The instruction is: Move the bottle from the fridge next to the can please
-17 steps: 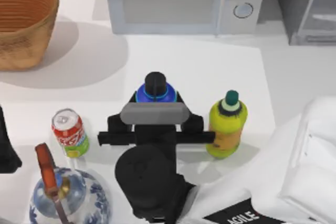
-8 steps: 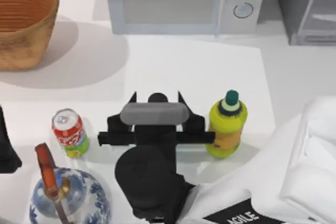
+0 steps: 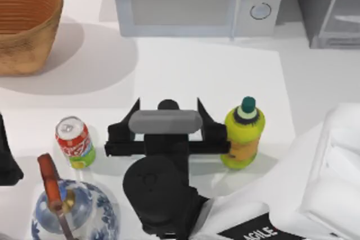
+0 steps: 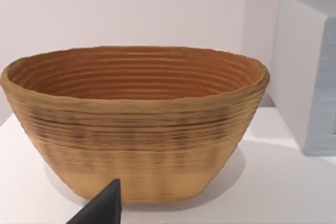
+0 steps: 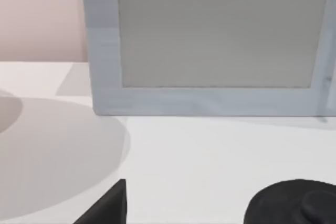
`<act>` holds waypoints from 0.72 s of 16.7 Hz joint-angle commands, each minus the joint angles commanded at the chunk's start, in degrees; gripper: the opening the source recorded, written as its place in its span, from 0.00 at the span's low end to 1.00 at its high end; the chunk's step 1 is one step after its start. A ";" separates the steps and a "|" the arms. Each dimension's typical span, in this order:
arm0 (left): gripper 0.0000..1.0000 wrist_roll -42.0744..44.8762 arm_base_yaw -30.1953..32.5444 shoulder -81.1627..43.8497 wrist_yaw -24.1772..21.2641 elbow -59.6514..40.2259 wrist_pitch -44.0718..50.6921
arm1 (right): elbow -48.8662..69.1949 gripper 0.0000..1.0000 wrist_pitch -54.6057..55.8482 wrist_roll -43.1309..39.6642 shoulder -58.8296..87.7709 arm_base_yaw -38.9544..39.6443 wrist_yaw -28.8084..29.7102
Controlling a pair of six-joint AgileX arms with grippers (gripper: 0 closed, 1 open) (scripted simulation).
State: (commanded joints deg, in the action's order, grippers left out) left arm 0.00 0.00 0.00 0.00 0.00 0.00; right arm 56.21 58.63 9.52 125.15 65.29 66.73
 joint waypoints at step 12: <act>1.00 0.00 0.00 0.00 0.00 0.00 0.00 | -2.63 1.00 -1.19 2.18 -1.62 3.87 3.97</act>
State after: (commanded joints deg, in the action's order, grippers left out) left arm 0.00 0.00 0.00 0.00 0.00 0.00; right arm 53.58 57.44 11.69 123.53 69.15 70.70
